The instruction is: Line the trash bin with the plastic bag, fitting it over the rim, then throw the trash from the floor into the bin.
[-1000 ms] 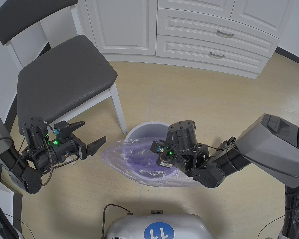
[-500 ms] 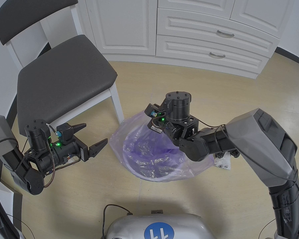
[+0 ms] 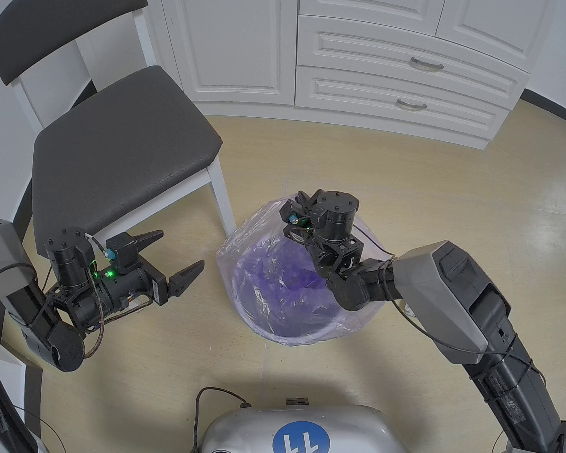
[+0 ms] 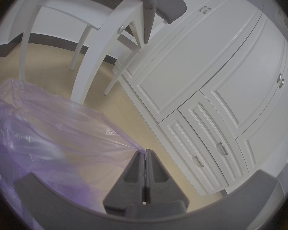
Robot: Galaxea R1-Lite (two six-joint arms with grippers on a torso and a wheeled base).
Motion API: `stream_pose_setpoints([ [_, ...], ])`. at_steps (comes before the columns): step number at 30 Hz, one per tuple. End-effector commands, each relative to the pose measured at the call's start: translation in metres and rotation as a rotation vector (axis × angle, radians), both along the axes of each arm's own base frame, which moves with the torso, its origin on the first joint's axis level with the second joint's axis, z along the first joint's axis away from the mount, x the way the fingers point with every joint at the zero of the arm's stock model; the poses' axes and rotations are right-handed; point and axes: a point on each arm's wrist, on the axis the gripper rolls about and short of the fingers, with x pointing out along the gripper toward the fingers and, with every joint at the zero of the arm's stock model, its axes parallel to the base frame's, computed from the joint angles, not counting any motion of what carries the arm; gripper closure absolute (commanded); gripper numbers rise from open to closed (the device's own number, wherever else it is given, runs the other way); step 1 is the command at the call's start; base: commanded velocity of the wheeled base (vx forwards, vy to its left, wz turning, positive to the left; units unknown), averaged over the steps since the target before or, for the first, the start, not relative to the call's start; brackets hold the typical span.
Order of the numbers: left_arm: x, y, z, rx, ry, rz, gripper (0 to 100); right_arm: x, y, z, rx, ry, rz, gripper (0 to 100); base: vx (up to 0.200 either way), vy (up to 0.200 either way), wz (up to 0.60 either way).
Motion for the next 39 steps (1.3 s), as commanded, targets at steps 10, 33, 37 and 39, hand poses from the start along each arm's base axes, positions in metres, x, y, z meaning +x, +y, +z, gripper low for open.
stream_pose_setpoints([
  [10,0.0,-0.001,-0.004,0.002,0.017,-0.005,0,-0.019,0.003,0.053,0.048,-0.077,0.057,0,0.0,0.0,0.0],
  [33,-0.011,-0.052,-0.001,-0.099,0.108,-0.042,0,-0.216,-0.11,0.148,0.601,0.66,-0.034,0,0.0,0.0,0.0],
  [37,0.003,-0.065,0.002,-0.133,0.235,0.057,0,-0.22,-0.115,0.135,0.757,0.685,-0.122,0,0.0,0.0,0.0],
  [39,0.01,-0.069,0.005,-0.161,0.3,0.113,0,-0.219,-0.114,0.132,0.854,0.685,-0.145,0,0.0,0.0,0.0],
])
